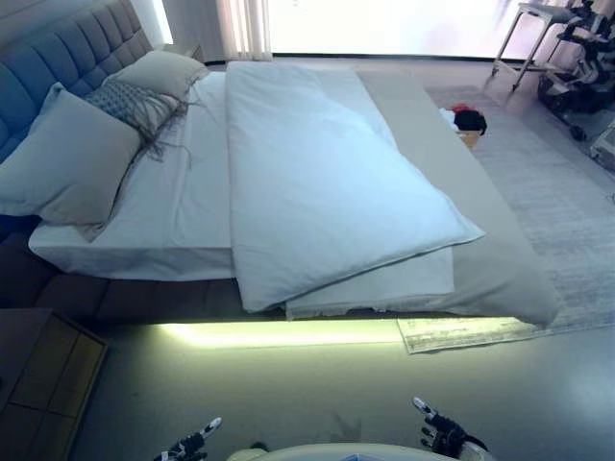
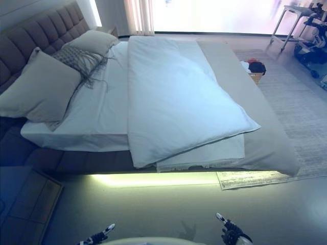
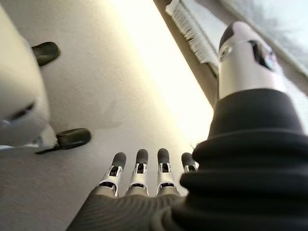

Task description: Make the bed neatly

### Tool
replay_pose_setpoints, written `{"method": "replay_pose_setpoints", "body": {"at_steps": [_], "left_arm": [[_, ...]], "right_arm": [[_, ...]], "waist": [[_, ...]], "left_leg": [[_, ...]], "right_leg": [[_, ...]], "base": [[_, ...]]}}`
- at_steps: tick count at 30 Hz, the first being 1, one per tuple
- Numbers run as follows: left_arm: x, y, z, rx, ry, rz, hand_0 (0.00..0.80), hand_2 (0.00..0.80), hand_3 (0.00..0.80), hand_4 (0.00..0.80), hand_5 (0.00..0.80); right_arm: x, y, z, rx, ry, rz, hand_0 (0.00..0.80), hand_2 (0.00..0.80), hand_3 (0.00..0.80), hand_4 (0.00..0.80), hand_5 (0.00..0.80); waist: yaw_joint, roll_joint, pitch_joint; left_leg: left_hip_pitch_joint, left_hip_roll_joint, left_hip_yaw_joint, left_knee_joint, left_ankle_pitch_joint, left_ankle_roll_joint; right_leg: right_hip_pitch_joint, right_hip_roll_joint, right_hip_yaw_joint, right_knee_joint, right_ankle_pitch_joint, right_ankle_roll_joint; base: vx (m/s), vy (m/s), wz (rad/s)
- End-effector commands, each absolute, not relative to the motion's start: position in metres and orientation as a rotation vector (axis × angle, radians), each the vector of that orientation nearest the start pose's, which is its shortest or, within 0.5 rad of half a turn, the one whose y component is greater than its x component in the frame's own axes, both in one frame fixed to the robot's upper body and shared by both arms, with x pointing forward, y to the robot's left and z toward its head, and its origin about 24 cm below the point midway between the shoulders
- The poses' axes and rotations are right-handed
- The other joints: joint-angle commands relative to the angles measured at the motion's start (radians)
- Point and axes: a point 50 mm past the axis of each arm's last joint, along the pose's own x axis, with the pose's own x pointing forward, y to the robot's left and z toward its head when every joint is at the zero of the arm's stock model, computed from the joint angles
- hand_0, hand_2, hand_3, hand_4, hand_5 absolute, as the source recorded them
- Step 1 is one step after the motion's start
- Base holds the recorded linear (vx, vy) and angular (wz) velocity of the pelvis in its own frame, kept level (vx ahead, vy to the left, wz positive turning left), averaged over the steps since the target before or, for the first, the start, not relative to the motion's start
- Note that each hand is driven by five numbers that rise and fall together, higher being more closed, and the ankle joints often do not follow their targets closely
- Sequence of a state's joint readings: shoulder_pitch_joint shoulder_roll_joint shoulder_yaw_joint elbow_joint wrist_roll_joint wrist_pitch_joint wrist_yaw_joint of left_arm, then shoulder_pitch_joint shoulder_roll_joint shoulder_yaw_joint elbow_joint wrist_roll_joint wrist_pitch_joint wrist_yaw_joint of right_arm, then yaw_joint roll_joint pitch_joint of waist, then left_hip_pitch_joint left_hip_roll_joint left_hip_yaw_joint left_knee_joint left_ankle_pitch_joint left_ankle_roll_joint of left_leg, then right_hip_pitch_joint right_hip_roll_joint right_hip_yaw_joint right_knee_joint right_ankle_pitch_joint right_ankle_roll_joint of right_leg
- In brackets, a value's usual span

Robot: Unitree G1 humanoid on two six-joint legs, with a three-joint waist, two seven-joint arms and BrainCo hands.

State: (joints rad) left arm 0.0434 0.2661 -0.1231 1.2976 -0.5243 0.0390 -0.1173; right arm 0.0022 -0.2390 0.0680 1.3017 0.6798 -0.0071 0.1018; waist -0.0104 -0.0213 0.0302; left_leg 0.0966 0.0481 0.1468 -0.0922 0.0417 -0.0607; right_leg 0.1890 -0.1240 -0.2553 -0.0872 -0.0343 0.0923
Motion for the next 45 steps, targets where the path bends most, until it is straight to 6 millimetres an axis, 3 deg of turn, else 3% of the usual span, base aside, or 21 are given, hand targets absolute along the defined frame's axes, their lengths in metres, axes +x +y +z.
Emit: {"method": "replay_pose_setpoints", "body": {"at_steps": [1, 6, 19, 24, 27, 29, 31, 32, 34, 35, 37, 38, 41, 45], "left_arm": [[0.05, 0.229, -0.171, -0.258, 1.371, 0.341, 0.0, 0.0, 0.0, 0.0, 0.0], [0.046, 0.221, -0.173, -0.316, 1.391, 0.331, 0.0, 0.0, 0.0, 0.0, 0.0], [0.059, 0.221, -0.172, -0.305, 1.357, 0.34, 0.0, 0.0, 0.0, 0.0, 0.0], [0.065, 0.216, -0.172, -0.294, 1.356, 0.31, 0.0, 0.0, 0.0, 0.0, 0.0], [0.063, 0.216, -0.172, -0.3, 1.354, 0.333, 0.0, 0.0, 0.0, 0.0, 0.0], [0.062, 0.218, -0.172, -0.311, 1.342, 0.356, 0.0, 0.0, 0.0, 0.0, 0.0], [0.061, 0.219, -0.172, -0.326, 1.328, 0.372, 0.0, 0.0, 0.0, 0.0, 0.0], [0.06, 0.22, -0.172, -0.343, 1.316, 0.381, 0.0, 0.0, 0.0, 0.0, 0.0], [0.06, 0.218, -0.172, -0.39, 1.308, 0.402, 0.0, 0.0, 0.0, 0.0, 0.0], [0.057, 0.218, -0.172, -0.41, 1.31, 0.417, 0.0, 0.0, 0.0, 0.0, 0.0], [0.053, 0.218, -0.173, -0.418, 1.311, 0.43, 0.0, 0.0, 0.0, 0.0, 0.0], [0.048, 0.219, -0.173, -0.417, 1.321, 0.44, 0.0, 0.0, 0.0, 0.0, 0.0], [0.038, 0.22, -0.174, -0.376, 1.369, 0.442, 0.0, 0.0, 0.0, 0.0, 0.0], [0.024, 0.225, -0.174, -0.372, 1.416, 0.498, 0.0, 0.0, 0.0, 0.0, 0.0]], "right_arm": [[0.09, -0.241, -0.161, 0.377, 1.108, -0.523, 0.0, 0.0, 0.0, 0.0, 0.0], [0.093, -0.246, -0.159, 0.297, 1.075, -0.555, 0.0, 0.0, 0.0, 0.0, 0.0], [0.093, -0.235, -0.163, 0.386, 1.13, -0.533, 0.0, 0.0, 0.0, 0.0, 0.0], [0.098, -0.234, -0.162, 0.425, 1.122, -0.568, 0.0, 0.0, 0.0, 0.0, 0.0], [0.101, -0.233, -0.161, 0.432, 1.112, -0.541, 0.0, 0.0, 0.0, 0.0, 0.0], [0.104, -0.236, -0.16, 0.432, 1.102, -0.522, 0.0, 0.0, 0.0, 0.0, 0.0], [0.107, -0.241, -0.158, 0.427, 1.085, -0.523, 0.0, 0.0, 0.0, 0.0, 0.0], [0.109, -0.245, -0.156, 0.401, 1.082, -0.52, 0.0, 0.0, 0.0, 0.0, 0.0], [0.11, -0.255, -0.153, 0.333, 1.09, -0.516, 0.0, 0.0, 0.0, 0.0, 0.0], [0.11, -0.259, -0.152, 0.305, 1.094, -0.51, 0.0, 0.0, 0.0, 0.0, 0.0], [0.112, -0.261, -0.151, 0.298, 1.094, -0.505, 0.0, 0.0, 0.0, 0.0, 0.0], [0.116, -0.261, -0.15, 0.299, 1.09, -0.49, 0.0, 0.0, 0.0, 0.0, 0.0], [0.117, -0.258, -0.15, 0.335, 1.075, -0.483, 0.0, 0.0, 0.0, 0.0, 0.0], [0.114, -0.249, -0.154, 0.349, 1.083, -0.455, 0.0, 0.0, 0.0, 0.0, 0.0]], "waist": [[0.02, 0.026, 0.008], [0.011, 0.027, 0.013], [-0.001, 0.035, 0.02], [-0.012, 0.052, 0.038], [-0.02, 0.049, 0.055], [-0.024, 0.037, 0.073], [-0.021, 0.025, 0.101], [-0.017, 0.028, 0.122], [-0.003, 0.042, 0.156], [0.012, 0.056, 0.171], [0.024, 0.064, 0.184], [0.042, 0.084, 0.192], [0.082, 0.077, 0.189], [0.11, 0.056, 0.15]], "left_leg": [[0.07, 0.024, 0.01, 0.005, -0.096, 0.002], [0.077, 0.024, 0.018, 0.005, -0.098, 0.004], [0.09, 0.034, 0.034, 0.005, -0.095, 0.002], [0.091, 0.037, 0.021, 0.024, -0.096, 0.01], [0.075, 0.037, 0.007, 0.105, -0.123, 0.009], [0.04, 0.048, 0.016, 0.229, -0.139, 0.001], [-0.06, 0.08, 0.013, 0.459, -0.063, -0.015], [-0.141, 0.097, 0.008, 0.562, 0.011, -0.027], [-0.259, 0.058, -0.022, 0.63, 0.054, -0.033], [-0.294, 0.023, -0.034, 0.588, 0.071, -0.036], [-0.302, 0.013, -0.033, 0.527, 0.09, -0.038], [-0.301, 0.039, -0.013, 0.288, 0.11, -0.037], [-0.306, 0.043, -0.026, 0.01, 0.138, -0.047], [-0.275, 0.045, -0.017, 0.031, 0.11, -0.033]], "right_leg": [[-0.032, -0.005, 0.031, 0.001, 0.046, 0.044], [-0.032, -0.004, 0.038, 0.003, 0.046, 0.042], [-0.033, 0.002, 0.053, 0.015, 0.038, 0.035], [-0.057, 0.011, 0.081, 0.097, -0.005, 0.019], [-0.069, 0.021, 0.1, 0.134, -0.023, 0.002], [-0.083, 0.021, 0.106, 0.157, -0.032, -0.018], [-0.096, 0.027, 0.099, 0.182, -0.041, -0.055], [-0.102, 0.034, 0.094, 0.202, -0.047, -0.078], [-0.101, 0.04, 0.119, 0.23, -0.061, -0.088], [-0.084, 0.047, 0.134, 0.232, -0.069, -0.079], [-0.06, 0.057, 0.149, 0.229, -0.08, -0.072], [-0.021, 0.082, 0.167, 0.219, -0.108, -0.057], [0.086, 0.083, 0.191, 0.173, -0.157, -0.029], [0.169, 0.029, 0.174, 0.137, -0.184, 0.007]], "base": [[0.0, 0.0, 0.0], [0.0, 0.0, -0.01], [0.004, -0.024, -0.02], [0.034, -0.102, -0.02], [0.077, -0.138, -0.05], [0.07, -0.175, -0.16], [0.056, -0.186, -0.27], [0.053, -0.093, -0.35], [0.134, 0.022, -0.4], [0.225, 0.111, -0.29], [0.259, 0.105, -0.29], [0.373, 0.125, -0.25], [0.488, 0.132, -0.12], [0.524, 0.227, -0.27]]}}
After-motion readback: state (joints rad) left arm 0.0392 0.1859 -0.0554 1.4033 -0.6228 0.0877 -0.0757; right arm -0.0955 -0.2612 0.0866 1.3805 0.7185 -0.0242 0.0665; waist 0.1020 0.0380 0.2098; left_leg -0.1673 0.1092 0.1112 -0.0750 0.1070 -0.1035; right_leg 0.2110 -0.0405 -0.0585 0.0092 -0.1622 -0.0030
